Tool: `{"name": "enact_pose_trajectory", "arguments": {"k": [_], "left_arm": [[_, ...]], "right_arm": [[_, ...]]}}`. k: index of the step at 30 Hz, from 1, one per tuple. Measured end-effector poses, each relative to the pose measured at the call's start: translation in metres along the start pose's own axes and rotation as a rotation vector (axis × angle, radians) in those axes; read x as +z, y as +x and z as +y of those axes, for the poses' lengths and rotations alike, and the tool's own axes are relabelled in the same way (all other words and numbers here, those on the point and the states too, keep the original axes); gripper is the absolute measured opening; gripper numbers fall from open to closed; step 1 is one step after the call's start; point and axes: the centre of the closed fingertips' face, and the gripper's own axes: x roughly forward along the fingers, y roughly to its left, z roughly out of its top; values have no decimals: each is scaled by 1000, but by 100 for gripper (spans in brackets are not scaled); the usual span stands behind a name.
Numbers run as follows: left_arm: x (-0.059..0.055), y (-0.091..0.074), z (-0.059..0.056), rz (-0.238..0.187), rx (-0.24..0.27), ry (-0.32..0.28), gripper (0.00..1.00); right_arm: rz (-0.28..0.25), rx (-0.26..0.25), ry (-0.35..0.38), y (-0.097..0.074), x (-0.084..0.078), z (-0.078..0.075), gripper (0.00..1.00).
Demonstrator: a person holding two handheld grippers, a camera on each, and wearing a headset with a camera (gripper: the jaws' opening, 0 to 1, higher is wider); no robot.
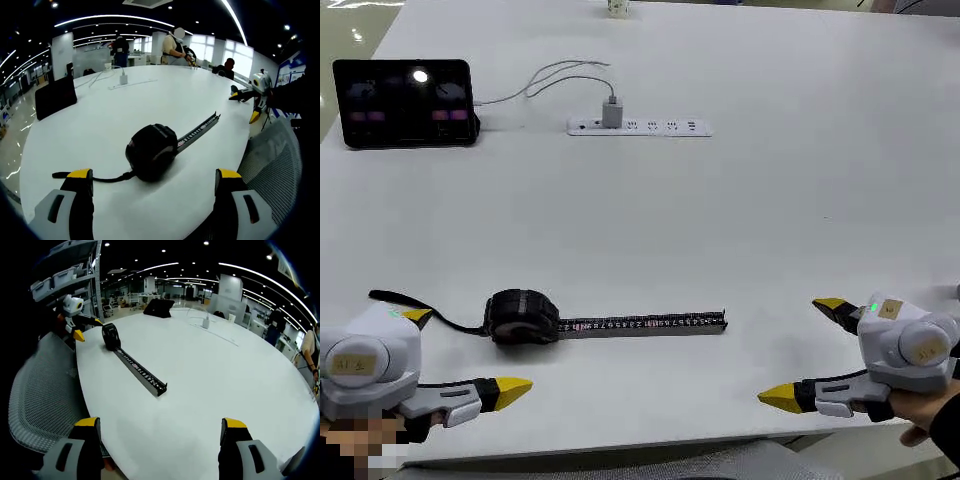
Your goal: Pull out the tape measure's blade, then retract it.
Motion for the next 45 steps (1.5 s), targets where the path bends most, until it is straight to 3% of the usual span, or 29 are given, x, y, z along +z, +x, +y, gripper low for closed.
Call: {"name": "enact_pose_trajectory", "arguments": {"k": [2, 4, 5, 16, 19, 22, 24, 31, 43, 45], "left_arm": [[3, 1, -2, -5, 2, -5, 99], [5, 3, 5, -5, 56, 19, 99], [4, 5, 6, 8, 55, 30, 99], [16, 14, -7, -11, 37, -6, 99], [17, 19, -11, -11, 36, -49, 99], [23, 23, -12, -23, 54, -55, 99], [31, 25, -3, -66, 122, -33, 99], [34, 34, -4, -66, 118, -59, 99], [40, 42, -9, -76, 169, -81, 99], [41, 42, -10, -84, 173, -107, 99]], "right_arm": [[2, 3, -6, 1, 1, -1, 99], [10, 3, -19, 1, 3, -3, 99], [14, 2, -23, 1, 3, -4, 99], [39, 40, -69, 7, 12, -3, 99], [46, 55, -87, 10, 14, -2, 99], [60, 73, -103, 14, 15, -2, 99], [68, 82, -114, 17, 16, -2, 99], [87, 111, -153, 19, 23, -4, 99], [112, 152, -198, 29, 31, -5, 99], [117, 158, -211, 32, 31, -7, 99]]}}
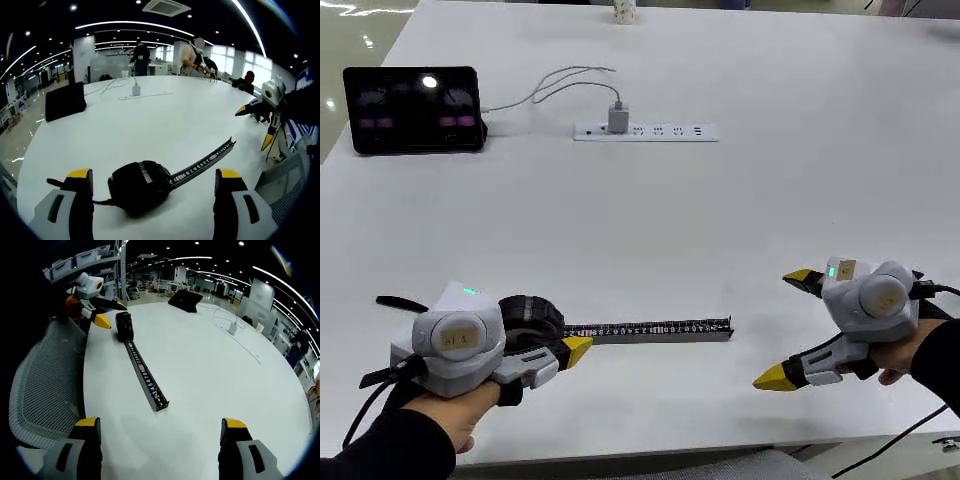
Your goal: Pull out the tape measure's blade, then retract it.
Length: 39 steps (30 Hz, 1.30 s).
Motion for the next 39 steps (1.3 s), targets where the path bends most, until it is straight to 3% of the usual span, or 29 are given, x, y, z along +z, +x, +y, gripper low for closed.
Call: {"name": "enact_pose_trajectory", "arguments": {"k": [4, 7, 10, 23, 29, 33, 39], "left_arm": [[2, 1, 1, -16, 31, -40, 99], [11, 0, 11, -77, 102, -45, 99], [13, 0, 14, -94, 120, -67, 99], [2, 7, 13, -101, 140, -99, 99], [-6, 14, 12, -103, 148, -72, 99], [-8, 21, 11, -99, 152, -71, 99], [-13, 22, 17, -109, 167, -132, 99]], "right_arm": [[9, 14, -20, 3, 3, -1, 99], [13, 28, -37, 7, 5, -2, 99], [16, 39, -63, 11, 6, -5, 99], [27, 92, -127, 27, 19, -8, 99], [72, 127, -188, 34, 17, -8, 99], [94, 140, -185, 41, 15, -13, 99], [110, 166, -202, 49, 16, -10, 99]]}}
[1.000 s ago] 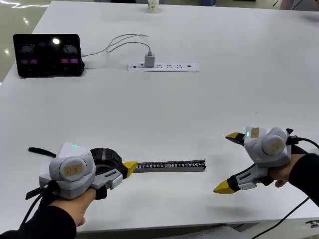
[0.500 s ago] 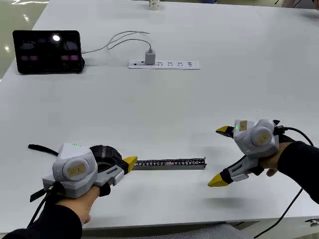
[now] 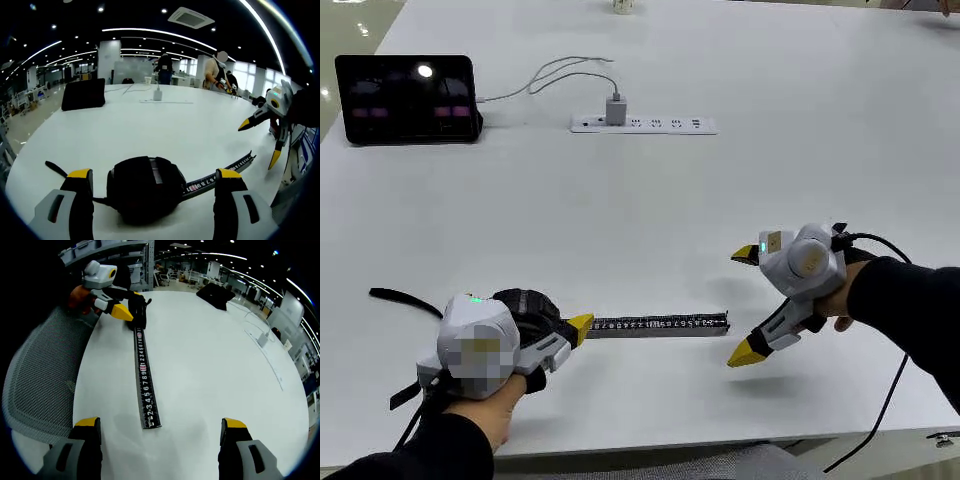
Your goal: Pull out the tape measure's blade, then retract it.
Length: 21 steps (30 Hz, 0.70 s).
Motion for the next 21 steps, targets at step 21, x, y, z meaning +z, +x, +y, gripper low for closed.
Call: {"name": "enact_pose_trajectory", "arguments": {"k": [21], "left_arm": [[-2, 2, -1, -26, -5, 11, 99]], "right_arm": [[52, 51, -42, 10, -9, 8, 63]]}}
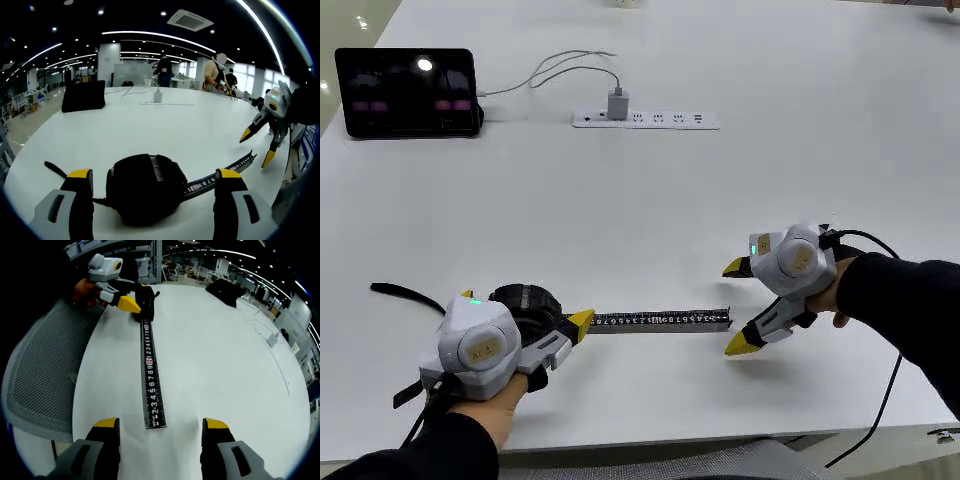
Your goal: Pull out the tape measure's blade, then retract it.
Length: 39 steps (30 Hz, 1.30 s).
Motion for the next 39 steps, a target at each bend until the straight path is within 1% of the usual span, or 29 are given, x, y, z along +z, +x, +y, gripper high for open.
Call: {"name": "enact_pose_trajectory", "arguments": {"k": [3, 7, 10, 15, 17, 21, 23, 26, 29, 32, 33, 37, 38, 39], "left_arm": [[1, -1, 0, -4, 0, -3, 99], [1, -1, 0, -6, 0, -3, 99], [1, -1, -1, -3, -2, 8, 99], [2, -1, -1, -6, -2, 4, 99], [2, -1, -1, -4, -3, 6, 99], [1, -1, -1, 0, -6, 15, 99], [2, -1, -1, -3, -3, 10, 99], [3, -1, -1, -6, -3, 17, 96], [3, -1, 0, -7, -1, 18, 95], [2, -1, 1, -6, 2, 22, 93], [2, -1, 2, -6, 5, 21, 92], [2, -1, 5, -3, 23, 20, 87], [2, -1, 7, -2, 30, 9, 85], [2, -1, 8, 0, 36, -4, 84]], "right_arm": [[6, 13, -24, 0, -1, 3, 52], [7, 20, -25, 1, -1, 4, 46], [9, 26, -42, 2, -1, 5, 40], [9, 28, -48, 3, -1, 4, 30], [10, 29, -48, 3, -1, 4, 30], [19, 36, -56, 4, -3, 4, 22], [23, 38, -59, 4, -4, 5, 20], [28, 44, -73, 5, -4, 7, 13], [30, 45, -72, 6, -4, 7, 12], [38, 50, -88, 7, -5, 7, 12], [42, 54, -63, 7, -4, 6, 12], [60, 60, -63, 8, -4, 5, 11], [71, 62, -81, 8, -4, 7, 11], [77, 63, -76, 8, -4, 6, 11]]}}
